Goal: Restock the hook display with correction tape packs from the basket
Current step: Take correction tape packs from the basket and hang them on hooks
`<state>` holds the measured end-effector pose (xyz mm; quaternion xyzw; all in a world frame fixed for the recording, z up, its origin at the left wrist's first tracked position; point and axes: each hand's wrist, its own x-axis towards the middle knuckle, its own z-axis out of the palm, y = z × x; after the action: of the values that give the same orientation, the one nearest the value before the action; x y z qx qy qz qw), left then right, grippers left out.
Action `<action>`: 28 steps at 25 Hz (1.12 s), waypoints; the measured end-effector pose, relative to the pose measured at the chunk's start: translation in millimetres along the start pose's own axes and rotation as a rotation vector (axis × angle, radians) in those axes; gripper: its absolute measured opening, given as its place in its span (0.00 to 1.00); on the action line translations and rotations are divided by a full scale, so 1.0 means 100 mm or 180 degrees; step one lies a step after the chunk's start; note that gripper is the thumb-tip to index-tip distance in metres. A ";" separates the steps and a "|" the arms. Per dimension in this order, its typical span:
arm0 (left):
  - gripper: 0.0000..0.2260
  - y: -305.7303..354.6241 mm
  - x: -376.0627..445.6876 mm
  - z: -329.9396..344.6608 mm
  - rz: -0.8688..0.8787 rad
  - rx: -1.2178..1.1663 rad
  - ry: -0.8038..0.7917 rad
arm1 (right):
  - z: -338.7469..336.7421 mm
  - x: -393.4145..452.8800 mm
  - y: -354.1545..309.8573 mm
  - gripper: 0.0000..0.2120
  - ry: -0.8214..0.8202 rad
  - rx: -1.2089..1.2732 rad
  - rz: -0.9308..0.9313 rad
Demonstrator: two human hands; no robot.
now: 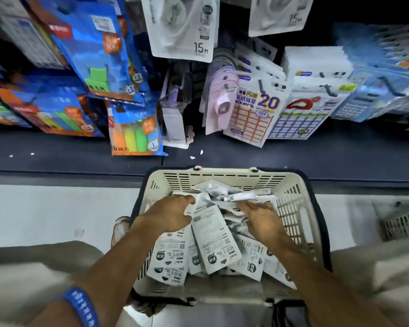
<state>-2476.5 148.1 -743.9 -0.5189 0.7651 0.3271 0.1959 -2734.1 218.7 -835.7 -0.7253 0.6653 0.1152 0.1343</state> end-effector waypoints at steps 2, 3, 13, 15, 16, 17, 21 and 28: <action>0.23 0.00 0.00 -0.01 -0.0053 -0.0013 0.0032 | -0.16 0.07 0.02 0.28 -0.0247 0.0143 0.0036; 0.23 -0.01 0.00 -0.02 -0.0078 -0.0050 0.0083 | -0.28 0.11 0.07 0.24 -0.0436 0.0348 0.0021; 0.22 0.38 -0.30 -0.71 0.0717 -0.2565 0.0956 | -2.06 -0.23 0.49 0.16 -0.1351 0.4290 -0.0285; 0.26 0.44 -0.43 -0.97 0.1054 -0.2889 0.0895 | -2.22 -0.34 0.47 0.17 -0.1134 0.5162 -0.0511; 0.26 0.46 -0.48 -1.07 0.1085 -0.3078 0.0837 | -2.29 -0.37 0.44 0.18 -0.0949 0.5523 -0.0558; 0.26 0.46 -0.52 -1.13 0.1058 -0.3283 0.0786 | -2.34 -0.39 0.39 0.18 -0.0748 0.5832 -0.0530; 0.20 0.63 -0.62 -1.10 0.0986 -0.4023 0.0658 | -2.45 -0.40 0.13 0.24 0.0298 0.6707 0.0149; 0.24 0.90 -0.89 -1.35 0.1870 -0.4486 0.0335 | -2.82 -0.52 -0.15 0.18 0.2470 0.6351 0.0471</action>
<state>-2519.5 134.9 -564.9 -0.3114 0.4905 0.7513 -0.3131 -2727.0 169.8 -552.7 -0.2329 0.4984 -0.7108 0.4382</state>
